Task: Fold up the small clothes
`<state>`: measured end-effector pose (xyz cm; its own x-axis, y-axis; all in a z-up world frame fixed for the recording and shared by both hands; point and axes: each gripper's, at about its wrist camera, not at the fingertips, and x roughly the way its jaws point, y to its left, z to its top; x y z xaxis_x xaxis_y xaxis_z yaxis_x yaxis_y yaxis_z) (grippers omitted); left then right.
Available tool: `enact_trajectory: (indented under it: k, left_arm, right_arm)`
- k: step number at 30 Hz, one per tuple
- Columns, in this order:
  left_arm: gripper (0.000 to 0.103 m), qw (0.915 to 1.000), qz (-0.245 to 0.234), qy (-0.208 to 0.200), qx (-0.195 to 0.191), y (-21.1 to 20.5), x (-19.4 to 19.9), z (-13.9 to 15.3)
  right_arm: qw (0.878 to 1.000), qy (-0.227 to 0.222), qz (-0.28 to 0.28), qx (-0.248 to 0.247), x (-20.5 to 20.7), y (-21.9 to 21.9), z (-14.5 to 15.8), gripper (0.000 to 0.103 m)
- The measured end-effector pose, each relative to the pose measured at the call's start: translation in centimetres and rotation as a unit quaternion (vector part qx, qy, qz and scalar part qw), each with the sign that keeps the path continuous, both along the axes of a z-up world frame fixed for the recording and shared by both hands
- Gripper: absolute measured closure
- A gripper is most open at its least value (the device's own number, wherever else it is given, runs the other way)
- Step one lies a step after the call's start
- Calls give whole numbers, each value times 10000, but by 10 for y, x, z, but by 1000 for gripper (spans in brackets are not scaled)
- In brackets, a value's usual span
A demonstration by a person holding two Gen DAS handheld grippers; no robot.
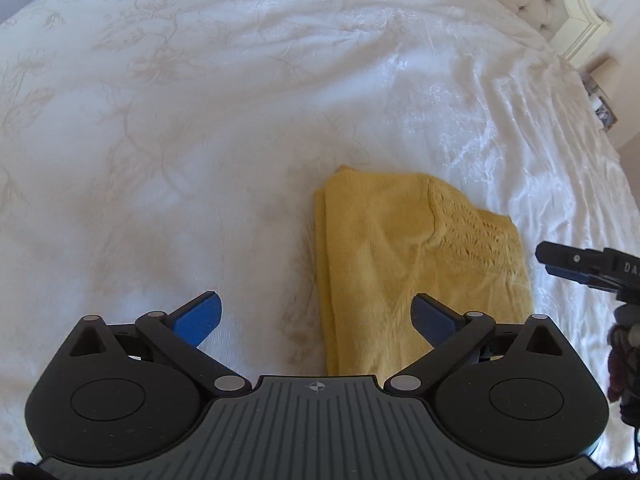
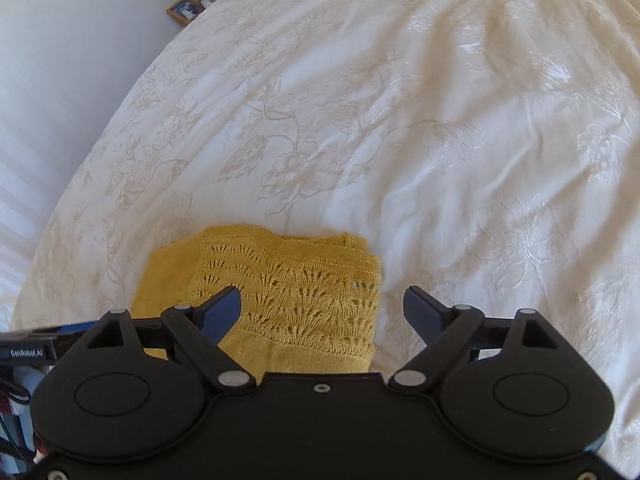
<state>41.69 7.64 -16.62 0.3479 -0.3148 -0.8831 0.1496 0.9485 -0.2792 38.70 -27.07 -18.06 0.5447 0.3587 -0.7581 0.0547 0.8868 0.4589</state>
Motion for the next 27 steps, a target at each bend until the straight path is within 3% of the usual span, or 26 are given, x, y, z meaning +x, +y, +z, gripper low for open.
enact_trajectory:
  k: [7,11,14,21,27]
  left_arm:
    - [0,9982,-100,519,-273,-1,-50,-16]
    - [0,9967,-190,685,-394,-10,-57,-29]
    - [0,9960,-271,728,-451,-19,-51,-36]
    - [0,9960,-414,784,-87,-43,-26,-48]
    - [0,9962,-400,776,-29,-54,-18,-50]
  right_arm:
    - [9984,212,-22,521,-28,-14,-12,11]
    - [9971,280,122,700,-33,-12,-19,11]
    - [9962,318,198,792,-30,-10,-24,11]
    - [9933,495,265,1007,-8,-6,-40,5]
    - [9922,506,412,1058,6,0,-46,3]
